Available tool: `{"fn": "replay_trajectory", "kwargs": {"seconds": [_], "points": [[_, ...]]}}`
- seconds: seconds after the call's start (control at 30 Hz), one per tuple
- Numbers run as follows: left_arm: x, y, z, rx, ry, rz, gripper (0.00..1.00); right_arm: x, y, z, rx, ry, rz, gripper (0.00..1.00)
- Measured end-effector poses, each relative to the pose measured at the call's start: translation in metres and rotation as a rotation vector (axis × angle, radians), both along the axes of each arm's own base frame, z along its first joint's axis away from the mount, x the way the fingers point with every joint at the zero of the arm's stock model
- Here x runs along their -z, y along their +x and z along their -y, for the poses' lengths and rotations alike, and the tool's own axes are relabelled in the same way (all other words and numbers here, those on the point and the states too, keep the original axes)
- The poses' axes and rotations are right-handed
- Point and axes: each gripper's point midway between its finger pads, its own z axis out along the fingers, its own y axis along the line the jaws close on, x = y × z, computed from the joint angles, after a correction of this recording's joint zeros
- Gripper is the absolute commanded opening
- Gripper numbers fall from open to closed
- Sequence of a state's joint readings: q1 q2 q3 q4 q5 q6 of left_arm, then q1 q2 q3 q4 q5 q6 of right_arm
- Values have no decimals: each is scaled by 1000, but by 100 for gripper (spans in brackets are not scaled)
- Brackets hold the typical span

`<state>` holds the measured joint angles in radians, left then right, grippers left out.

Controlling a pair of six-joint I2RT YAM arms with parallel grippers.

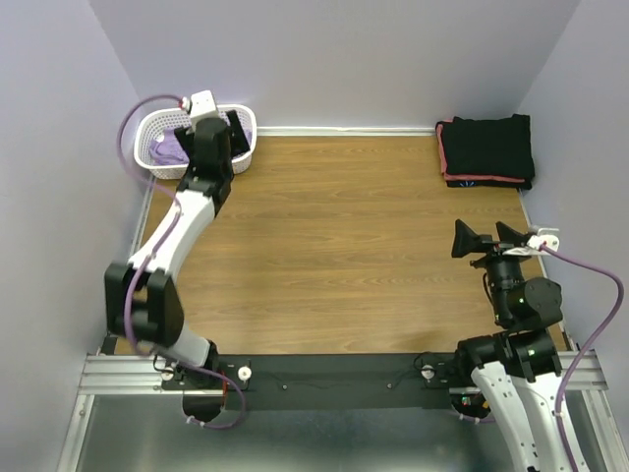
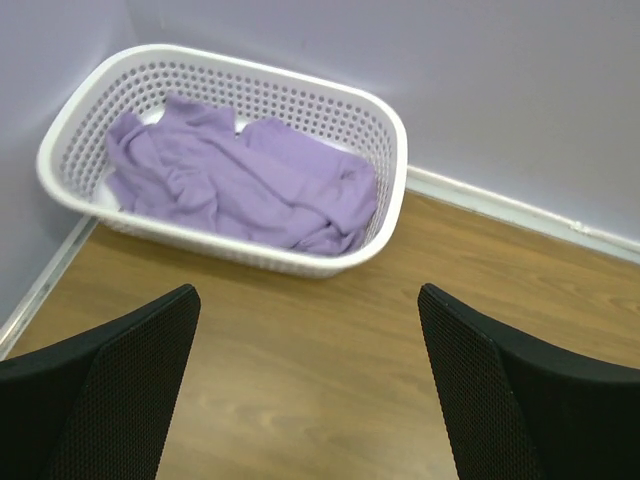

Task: Fold and stack the t-shirts
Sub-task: Grab the tshirt from the pile

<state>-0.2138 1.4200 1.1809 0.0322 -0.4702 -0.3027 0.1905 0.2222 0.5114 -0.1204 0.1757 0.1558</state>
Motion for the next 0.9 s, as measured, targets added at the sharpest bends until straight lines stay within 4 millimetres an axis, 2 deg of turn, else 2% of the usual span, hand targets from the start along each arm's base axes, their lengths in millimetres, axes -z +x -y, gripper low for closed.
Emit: {"fn": "replay_trajectory", "kwargs": {"seconds": [0.07,0.13,0.2,0.23,0.37,0.47,0.53,0.63,0.73,0.83,0.9], "points": [[7,33,-2,-8,12,-35,95,2,1,-1,-5,-2,-7,100],[25,64,-8,-23,27,-97,94,3,2,-2,-7,-4,-14,100],[40,84,-16,-37,32,-153,93,5,4,-2,-7,-5,-22,100],[43,107,-21,-44,31,-167,93,6,4,-2,-7,-7,-25,100],[74,160,-50,-75,19,-239,93,11,8,-3,-6,-17,-48,100],[109,178,-75,-102,11,-323,92,16,11,-3,-6,-25,-66,100],[132,182,-88,-110,0,-368,91,19,13,-4,-5,-31,-79,100],[169,176,-106,-116,-29,-452,90,23,16,-4,-5,-37,-97,100],[193,172,-116,-109,-59,-501,88,27,19,-5,-6,-42,-115,100],[214,172,-125,-100,-81,-532,77,31,22,-5,-5,-49,-131,100],[224,174,-125,-76,-101,-543,57,33,23,-5,-6,-53,-139,100]]}}
